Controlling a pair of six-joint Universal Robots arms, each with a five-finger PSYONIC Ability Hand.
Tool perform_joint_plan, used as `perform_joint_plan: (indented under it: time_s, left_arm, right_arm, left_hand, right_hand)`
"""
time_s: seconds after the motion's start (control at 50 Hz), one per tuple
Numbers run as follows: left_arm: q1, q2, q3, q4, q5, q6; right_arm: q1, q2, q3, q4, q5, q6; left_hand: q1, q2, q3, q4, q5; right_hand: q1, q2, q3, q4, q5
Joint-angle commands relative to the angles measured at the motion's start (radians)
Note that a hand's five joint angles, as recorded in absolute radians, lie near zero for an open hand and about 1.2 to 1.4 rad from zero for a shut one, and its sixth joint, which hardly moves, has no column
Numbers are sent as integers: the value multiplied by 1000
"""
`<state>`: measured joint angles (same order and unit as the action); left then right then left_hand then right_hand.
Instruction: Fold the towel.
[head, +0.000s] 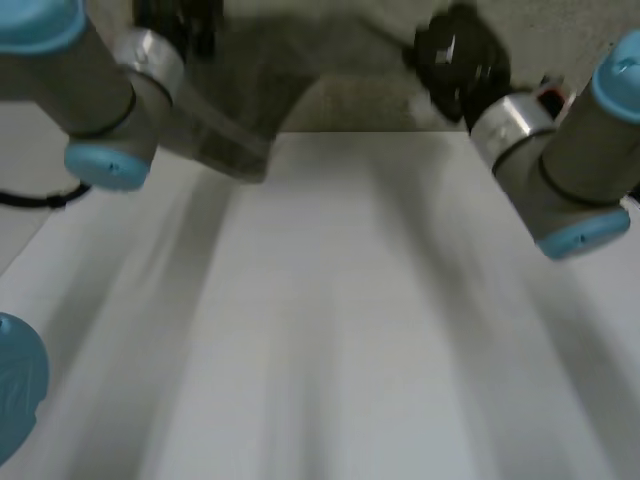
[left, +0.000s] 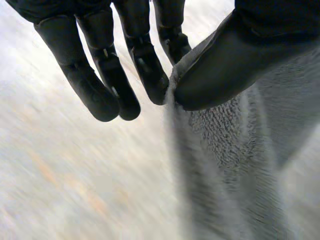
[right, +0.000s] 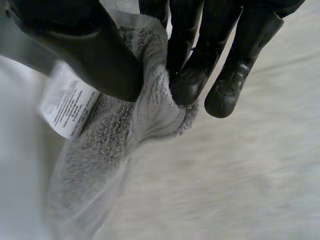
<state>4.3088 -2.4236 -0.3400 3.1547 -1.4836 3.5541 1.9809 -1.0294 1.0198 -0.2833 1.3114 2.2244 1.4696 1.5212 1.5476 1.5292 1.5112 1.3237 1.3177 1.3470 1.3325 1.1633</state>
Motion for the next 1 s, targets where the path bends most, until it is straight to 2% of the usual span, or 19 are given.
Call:
perform_joint_plan:
  time_s: [0.02, 0.06, 0.08, 0.12, 0.26, 0.36, 0.42, 0.44, 0.46, 0.48, 0.5, 0.54, 0.62, 0.68, 0.82, 0.86, 1.0]
  left_arm:
    - [42, 75, -450, -9, 63, 55]
    - [45, 110, -650, 75, 74, 93]
    - [45, 110, -651, 76, 74, 94]
    - [45, 155, -836, 164, 83, 152]
    - [48, 273, -1136, 301, 105, 282]
    - [57, 357, -1257, 320, 103, 288]
    - [54, 370, -1277, 320, 103, 287]
    - [48, 379, -1293, 320, 102, 284]
    - [43, 388, -1307, 320, 100, 282]
    - [43, 388, -1307, 320, 100, 282]
    - [37, 397, -1320, 320, 100, 281]
    - [32, 406, -1332, 321, 100, 279]
    - [17, 420, -1349, 321, 98, 272]
    - [16, 420, -1350, 323, 92, 267]
    - [20, 420, -1357, 323, 91, 247]
    - [22, 420, -1357, 321, 89, 241]
    - [22, 426, -1357, 321, 89, 218]
  right_arm:
    - [-4, 6, 190, 141, -58, -9]
    - [-7, 8, 271, 153, -90, -21]
    - [-7, 8, 272, 153, -90, -22]
    - [-23, 6, 337, 154, -98, -32]
    - [-57, -14, 424, 213, -100, -80]
    - [-128, -64, 434, 323, -110, -117]
    - [-171, -72, 434, 374, -127, -126]
    - [-181, -74, 434, 398, -145, -130]
    - [-182, -74, 434, 398, -146, -130]
    - [-188, -74, 436, 421, -165, -137]
    - [-188, -74, 436, 421, -165, -137]
    - [-198, -78, 441, 453, -204, -135]
    - [-221, -106, 460, 457, -236, -121]
    - [-238, -168, 496, 444, -244, -114]
    - [-252, -262, 543, 429, -242, 15]
    - [-254, -323, 563, 424, -245, 142]
    - [-251, -382, 599, 404, -227, 348]
  left_hand:
    - [-73, -125, -151, -133, -289]
    - [-73, -125, -151, -133, -289]
    - [-73, -125, -151, -133, -289]
    - [-73, -125, -151, -133, -289]
    - [-73, -125, -151, -133, -289]
    - [-73, -125, -151, -133, -289]
    - [-73, -125, -151, -133, -289]
    - [-73, -125, -151, -133, -289]
    - [-73, -125, -151, -133, -289]
    - [-73, -125, -151, -133, -289]
    - [-73, -125, -151, -133, -289]
    - [-73, -125, -151, -133, -289]
    - [-73, -125, -151, -133, -289]
    - [-73, -125, -151, -133, -289]
    - [-73, -125, -151, -133, -289]
    - [-73, -125, -151, -133, -289]
    - [-73, -125, -151, -133, -289]
  right_hand:
    - [73, 79, 49, 64, 58]
    - [73, 79, 49, 64, 58]
    - [73, 79, 49, 64, 58]
    - [73, 79, 49, 64, 58]
    - [73, 79, 49, 64, 58]
    - [73, 79, 49, 64, 58]
    - [73, 79, 49, 64, 58]
    - [-28, -22, -51, -37, -42]
    - [-29, -23, -52, -38, -43]
    - [-195, -189, -218, -204, -209]
    - [-196, -190, -220, -205, -211]
    - [-728, -722, -752, -737, -742]
    - [-828, -822, -851, -837, -842]
    - [-1018, -1012, -1041, -1026, -1032]
    - [-1045, -1039, -1068, -1054, -1059]
    - [-1048, -1042, -1071, -1057, -1062]
    - [-1048, -1042, -1071, -1057, -1062]
